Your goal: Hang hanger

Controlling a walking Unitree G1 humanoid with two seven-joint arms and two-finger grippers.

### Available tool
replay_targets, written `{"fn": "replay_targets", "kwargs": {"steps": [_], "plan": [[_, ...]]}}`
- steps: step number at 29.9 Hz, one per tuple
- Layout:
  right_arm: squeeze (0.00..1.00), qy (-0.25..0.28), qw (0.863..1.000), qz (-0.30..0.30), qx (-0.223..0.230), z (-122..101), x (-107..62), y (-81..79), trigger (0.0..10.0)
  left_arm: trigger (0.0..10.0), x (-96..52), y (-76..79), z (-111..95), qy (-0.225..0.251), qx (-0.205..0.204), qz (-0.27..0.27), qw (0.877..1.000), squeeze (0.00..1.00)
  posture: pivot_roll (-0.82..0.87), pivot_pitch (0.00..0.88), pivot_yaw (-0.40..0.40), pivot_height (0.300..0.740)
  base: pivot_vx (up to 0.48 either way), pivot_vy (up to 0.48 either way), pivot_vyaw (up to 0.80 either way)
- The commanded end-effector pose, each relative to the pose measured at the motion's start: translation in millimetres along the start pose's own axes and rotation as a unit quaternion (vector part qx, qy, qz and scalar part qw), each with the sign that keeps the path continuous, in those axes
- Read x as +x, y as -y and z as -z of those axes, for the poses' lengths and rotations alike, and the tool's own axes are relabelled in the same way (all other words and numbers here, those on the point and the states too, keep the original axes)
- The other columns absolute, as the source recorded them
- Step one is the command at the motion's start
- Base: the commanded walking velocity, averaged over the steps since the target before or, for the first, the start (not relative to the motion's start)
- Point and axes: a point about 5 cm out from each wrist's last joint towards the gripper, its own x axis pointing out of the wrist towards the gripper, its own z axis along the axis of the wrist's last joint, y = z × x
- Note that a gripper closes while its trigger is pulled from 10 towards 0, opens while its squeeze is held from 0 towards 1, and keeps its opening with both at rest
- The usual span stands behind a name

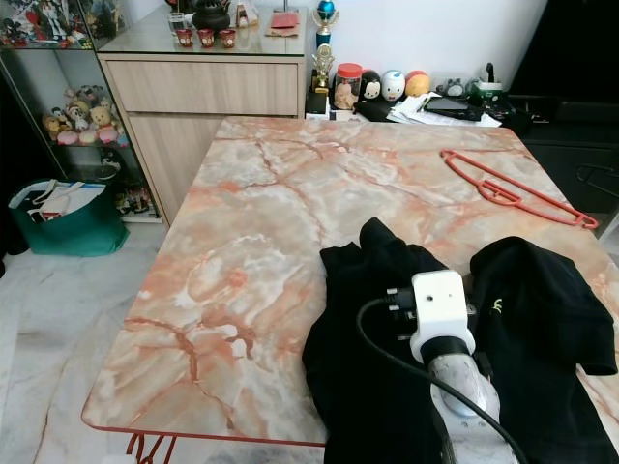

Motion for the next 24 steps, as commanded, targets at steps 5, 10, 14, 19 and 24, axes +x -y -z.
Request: {"fn": "replay_targets", "kwargs": {"steps": [5, 10, 14, 19, 24], "plan": [[0.0, 0.03, 1.0, 0.0, 0.0, -13.1, 2.5, -0.9, 10.0, 10.0, -0.8, 5.6, 7.6, -0.017, 0.006, 0.014, 1.0, 0.0, 0.01, 0.0, -0.034, 0.74, 0.0, 0.0, 0.0], [0.0, 0.036, 0.999, 0.0, -0.002, -15.3, 4.5, -1.5, 10.0, 10.0, -0.6, 5.3, 6.2, -0.013, 0.005, 0.014, 1.0, 0.0, 0.02, 0.0, -0.035, 0.74, 0.0, 0.0, 0.0], [0.0, 0.041, 0.999, 0.0, 0.003, -16.6, 5.8, -1.5, 10.0, 10.0, -0.5, 6.1, 6.0, -0.013, 0.005, 0.015, 1.0, 0.0, 0.02, 0.0, -0.035, 0.74, 0.0, 0.0, 0.0], [0.0, 0.042, 0.999, 0.001, 0.0, -16.8, 7.2, -2.3, 10.0, 10.0, -0.4, 7.2, 5.8, -0.012, 0.005, 0.016, 1.0, 0.0, 0.02, 0.0, -0.036, 0.74, -0.26, 0.0, 0.0], [0.0, 0.048, 0.999, -0.001, -0.001, -19.3, 9.2, -2.1, 10.0, 10.0, -0.2, 8.5, 5.1, -0.01, 0.006, 0.018, 1.0, 0.0, 0.02, 0.0, -0.04, 0.74, -0.272, 0.0, 0.0]]}}
